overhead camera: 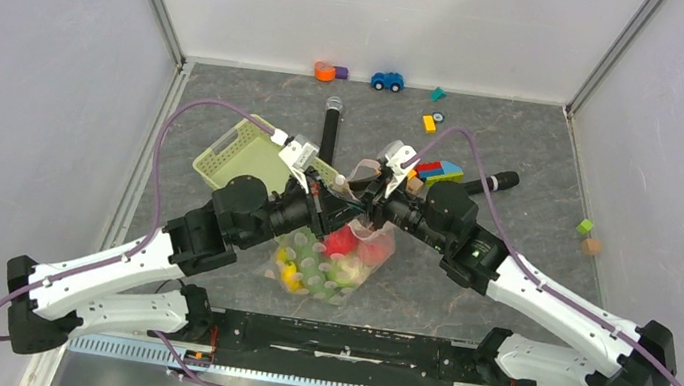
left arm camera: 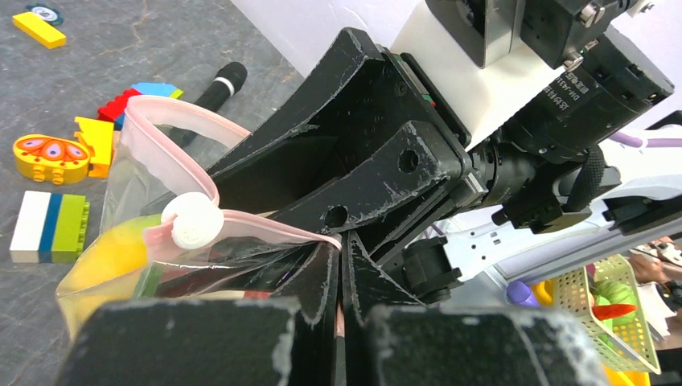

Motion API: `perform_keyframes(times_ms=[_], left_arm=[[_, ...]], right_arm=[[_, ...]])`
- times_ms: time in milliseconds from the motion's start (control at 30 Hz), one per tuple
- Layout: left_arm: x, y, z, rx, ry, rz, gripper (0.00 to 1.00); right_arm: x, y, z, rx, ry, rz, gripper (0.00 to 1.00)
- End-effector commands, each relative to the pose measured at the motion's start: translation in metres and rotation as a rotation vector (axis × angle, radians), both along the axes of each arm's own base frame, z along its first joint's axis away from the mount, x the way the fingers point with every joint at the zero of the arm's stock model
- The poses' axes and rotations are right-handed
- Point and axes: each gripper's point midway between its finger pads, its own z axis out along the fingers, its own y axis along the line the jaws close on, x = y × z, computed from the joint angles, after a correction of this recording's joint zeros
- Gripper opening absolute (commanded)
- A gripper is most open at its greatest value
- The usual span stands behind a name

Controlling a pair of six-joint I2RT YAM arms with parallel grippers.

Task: Place the food in the zip-top bag and seal the zipper
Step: Adjust the fake fruit in the zipper food storage bag.

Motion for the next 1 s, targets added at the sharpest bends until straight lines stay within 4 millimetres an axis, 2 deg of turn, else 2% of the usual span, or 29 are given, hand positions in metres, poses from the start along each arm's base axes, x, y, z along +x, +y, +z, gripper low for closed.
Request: perform_keyframes(times_ms=[0,133,267,333,500,633,767,867,967], left_arm=[[-0.012,-0.003,0.044,-0.131,-0.119,-0.07,0.02],[0.004,0.013,0.036,-0.118,-0.106,0.051,0.02],[0.017,0.031,0.032,-0.122,-0.095,0.165,0.02],[0.022,0.04,0.031,-0.126,-0.091,0.212,0.02],[0.025,0.056,0.031,-0.141,-0.089,0.275,0.02],[0.025,0.061,0.031,-0.148,-0.09,0.286,0.02],[0.025,0.064,0.03,-0.153,-0.086,0.293,0.02],[0.024,0.064,0.029,-0.151,-0.085,0.289,0.02],[0.022,0.064,0.028,-0.15,-0.084,0.284,0.02]], right_arm=[[0.0,0.016,0.014,0.022,-0.02,0.034,0.26],[-0.016,0.017,0.002,-0.056,-0.026,0.123,0.28],[-0.042,0.016,0.012,-0.073,-0.058,0.264,0.36],[-0.049,0.011,0.02,-0.067,-0.068,0.282,0.4],[-0.045,-0.011,0.047,-0.041,-0.1,0.185,0.49],[-0.054,-0.024,0.066,0.0,-0.136,0.179,0.61],[-0.059,-0.033,0.077,0.023,-0.153,0.17,0.71],[-0.058,-0.043,0.083,0.042,-0.151,0.127,0.74],[-0.045,-0.063,0.087,0.064,-0.128,-0.009,0.74]])
